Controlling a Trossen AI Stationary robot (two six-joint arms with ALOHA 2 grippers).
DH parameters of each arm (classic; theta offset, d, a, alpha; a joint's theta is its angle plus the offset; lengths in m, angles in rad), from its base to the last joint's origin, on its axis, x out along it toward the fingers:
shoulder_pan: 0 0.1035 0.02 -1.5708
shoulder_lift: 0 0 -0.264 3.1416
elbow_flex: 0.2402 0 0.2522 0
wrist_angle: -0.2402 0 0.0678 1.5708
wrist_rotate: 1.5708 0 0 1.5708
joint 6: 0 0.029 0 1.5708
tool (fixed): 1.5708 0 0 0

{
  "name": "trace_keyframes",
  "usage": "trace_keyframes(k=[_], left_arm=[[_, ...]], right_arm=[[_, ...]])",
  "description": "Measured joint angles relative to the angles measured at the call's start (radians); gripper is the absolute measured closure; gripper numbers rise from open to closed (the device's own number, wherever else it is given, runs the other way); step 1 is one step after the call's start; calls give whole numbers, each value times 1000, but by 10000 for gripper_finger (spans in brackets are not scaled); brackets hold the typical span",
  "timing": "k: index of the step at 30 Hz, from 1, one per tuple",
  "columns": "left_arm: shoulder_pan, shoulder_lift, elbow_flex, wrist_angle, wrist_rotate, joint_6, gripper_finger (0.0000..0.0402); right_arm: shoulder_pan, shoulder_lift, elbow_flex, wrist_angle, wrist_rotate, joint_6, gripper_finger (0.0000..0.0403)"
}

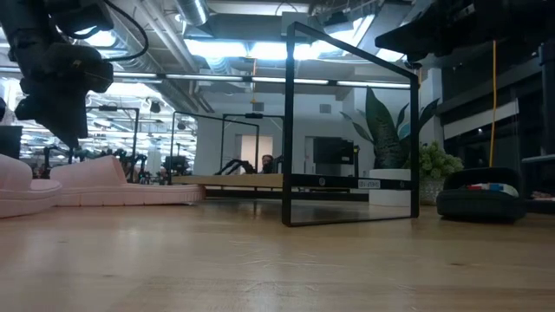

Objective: Pick and place slides into the shelf
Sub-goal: Put the top pink slide on the shelf

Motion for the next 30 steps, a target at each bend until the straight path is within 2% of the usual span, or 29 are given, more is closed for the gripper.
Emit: trace_keyframes(k=[10, 20, 30], left_arm=[[0, 3, -4, 5, 0, 55, 250], [0, 5, -35, 66, -11, 254, 250], [0, 5, -35, 117, -35, 260, 250]], right_arm=[[0, 0, 0, 0, 0, 0, 382], [0, 0, 0, 0, 0, 0, 382], [0, 0, 0, 0, 0, 0, 382]])
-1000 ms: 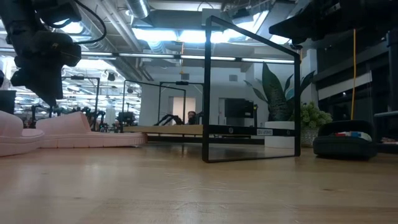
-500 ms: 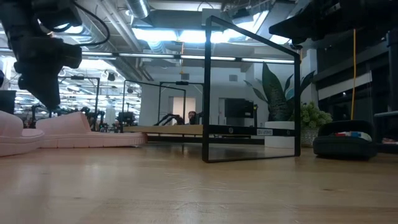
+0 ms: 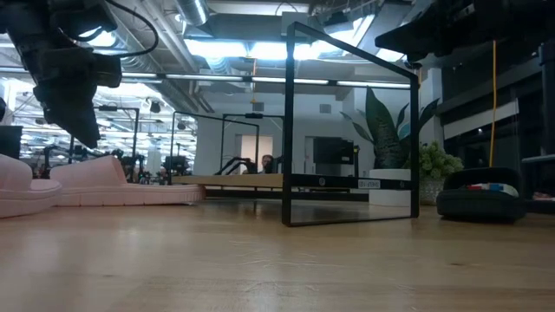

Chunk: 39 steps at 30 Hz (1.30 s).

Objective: Pick and place slides into the shelf
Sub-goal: Put the top pink slide on the shelf

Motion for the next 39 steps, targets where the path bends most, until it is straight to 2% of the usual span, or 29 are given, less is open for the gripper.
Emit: trace_keyframes(k=[12, 17, 23, 29, 33, 39], left_arm=[[0, 0, 0, -9, 17, -232, 250], [0, 0, 0, -8, 37, -258, 250], [0, 0, 0, 3, 27, -157, 250], [0, 1, 0, 143, 27, -22, 250], [0, 2, 0, 215, 34, 30, 250], [0, 55, 0, 223, 37, 51, 250]], right_arm=[[0, 0, 0, 0, 0, 0, 382], [0, 0, 0, 0, 0, 0, 382], [0, 0, 0, 0, 0, 0, 382], [0, 0, 0, 0, 0, 0, 382], [0, 0, 0, 0, 0, 0, 382], [0, 0, 0, 0, 0, 0, 382]])
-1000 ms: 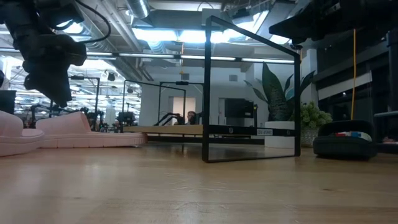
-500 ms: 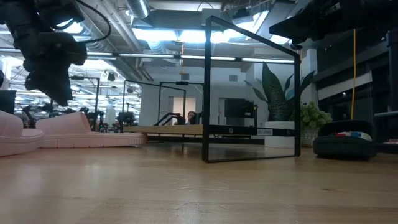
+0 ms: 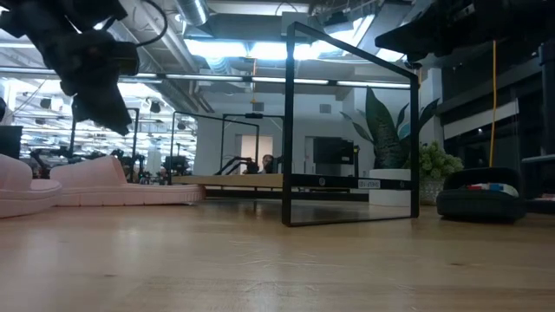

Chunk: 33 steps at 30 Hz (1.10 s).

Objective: Pick and place slides into the shelf
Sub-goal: Put the top pink slide on the shelf

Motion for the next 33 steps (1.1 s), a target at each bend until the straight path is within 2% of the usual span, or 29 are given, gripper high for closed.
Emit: trace_keyframes(k=[6, 13, 24, 26, 29, 33], left_arm=[[0, 60, 0, -3, 25, 13, 250], [0, 70, 5, -14, 28, 40, 250], [0, 70, 133, -82, 8, 51, 250], [0, 70, 145, -112, -1, -5, 250], [0, 70, 153, -189, 2, -166, 250], [-3, 70, 154, -253, 84, -371, 250]], right_arm=[[0, 0, 0, 0, 0, 0, 382], [0, 0, 0, 0, 0, -1, 382], [0, 0, 0, 0, 0, -3, 382], [0, 0, 0, 0, 0, -3, 382], [0, 0, 0, 0, 0, -3, 382], [0, 0, 0, 0, 0, -3, 382]])
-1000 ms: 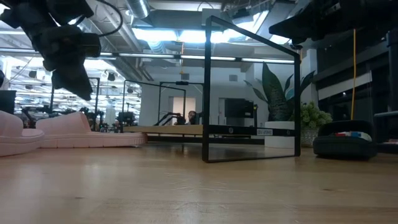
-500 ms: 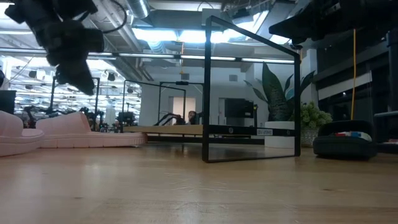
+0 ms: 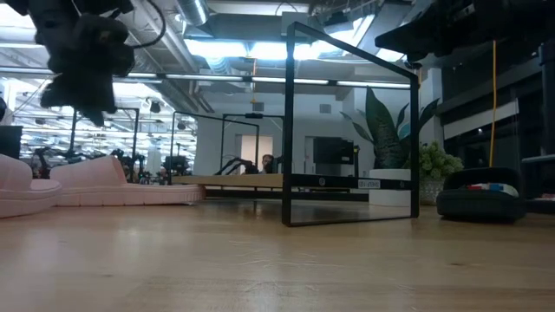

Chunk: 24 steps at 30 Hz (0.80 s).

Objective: Pick and place slides into the shelf
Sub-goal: Put the top pink slide on the shelf

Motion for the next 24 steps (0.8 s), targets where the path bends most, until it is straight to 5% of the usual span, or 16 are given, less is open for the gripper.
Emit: trace_keyframes(k=[6, 17, 24], left_arm=[[-44, 17, 0, -2, 14, -146, 250], [-100, 26, 0, -1, -24, -161, 250], [-165, 26, -8, -10, -95, -363, 250]], right_arm=[[0, 0, 0, 0, 0, 0, 382], [0, 0, 0, 0, 0, 2, 382], [0, 0, 0, -1, 0, 2, 382]])
